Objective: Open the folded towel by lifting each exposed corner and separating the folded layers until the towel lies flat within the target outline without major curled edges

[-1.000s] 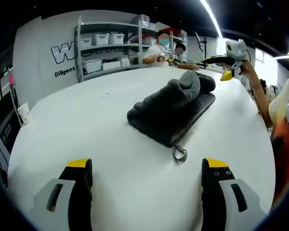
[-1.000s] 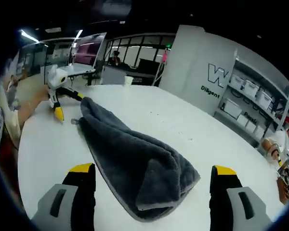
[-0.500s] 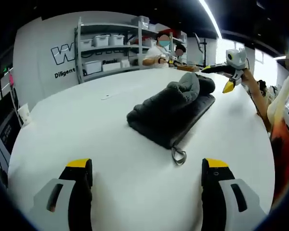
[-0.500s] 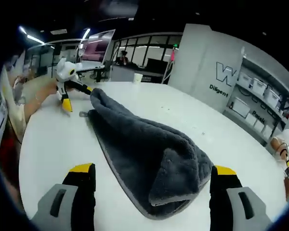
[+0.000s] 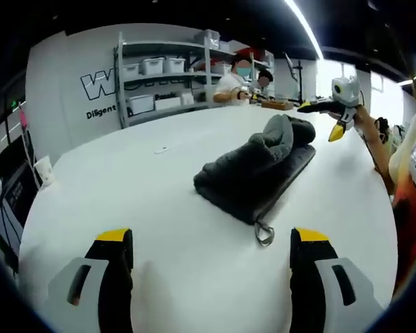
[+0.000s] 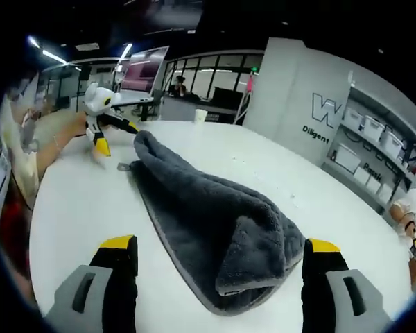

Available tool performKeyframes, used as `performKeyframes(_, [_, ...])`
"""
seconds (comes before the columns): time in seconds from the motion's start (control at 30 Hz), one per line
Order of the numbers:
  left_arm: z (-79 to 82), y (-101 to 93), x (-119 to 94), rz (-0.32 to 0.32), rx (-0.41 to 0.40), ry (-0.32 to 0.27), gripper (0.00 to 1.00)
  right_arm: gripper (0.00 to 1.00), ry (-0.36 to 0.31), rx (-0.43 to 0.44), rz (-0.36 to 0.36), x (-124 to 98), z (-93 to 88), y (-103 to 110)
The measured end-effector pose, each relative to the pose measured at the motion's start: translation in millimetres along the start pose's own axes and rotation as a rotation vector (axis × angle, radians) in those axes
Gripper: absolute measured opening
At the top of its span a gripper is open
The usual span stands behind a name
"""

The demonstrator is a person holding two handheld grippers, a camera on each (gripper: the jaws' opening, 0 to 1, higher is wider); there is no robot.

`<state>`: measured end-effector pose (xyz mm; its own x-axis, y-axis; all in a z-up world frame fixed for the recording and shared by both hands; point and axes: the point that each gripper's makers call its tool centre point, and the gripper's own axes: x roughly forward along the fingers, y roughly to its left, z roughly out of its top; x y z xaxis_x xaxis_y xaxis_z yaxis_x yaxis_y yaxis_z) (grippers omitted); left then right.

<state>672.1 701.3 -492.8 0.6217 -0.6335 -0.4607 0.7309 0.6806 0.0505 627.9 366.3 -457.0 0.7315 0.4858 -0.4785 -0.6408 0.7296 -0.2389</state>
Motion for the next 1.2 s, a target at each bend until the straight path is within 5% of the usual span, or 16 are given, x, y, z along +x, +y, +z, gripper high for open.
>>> performKeyframes(0.37, [20.0, -6.3, 1.5, 0.036, 0.065, 0.009, 0.9, 0.98, -0.01, 0.0, 0.013, -1.4, 2.8, 3.2])
performKeyframes(0.83, [55.8, -38.1, 29.5, -0.031, 0.182, -0.032, 0.77, 0.98, -0.009, -0.041, 0.017, -2.3, 5.2, 7.6])
performKeyframes(1.03, [64.7, -50.6, 40.3, -0.055, 0.247, -0.04, 0.46, 0.97, -0.022, -0.049, 0.032, -5.5, 8.2, 10.1])
performKeyframes(1.2, [75.7, -62.9, 43.7, -0.091, 0.249, -0.091, 0.3, 0.95, -0.027, -0.051, 0.028, -7.0, 9.2, 8.5])
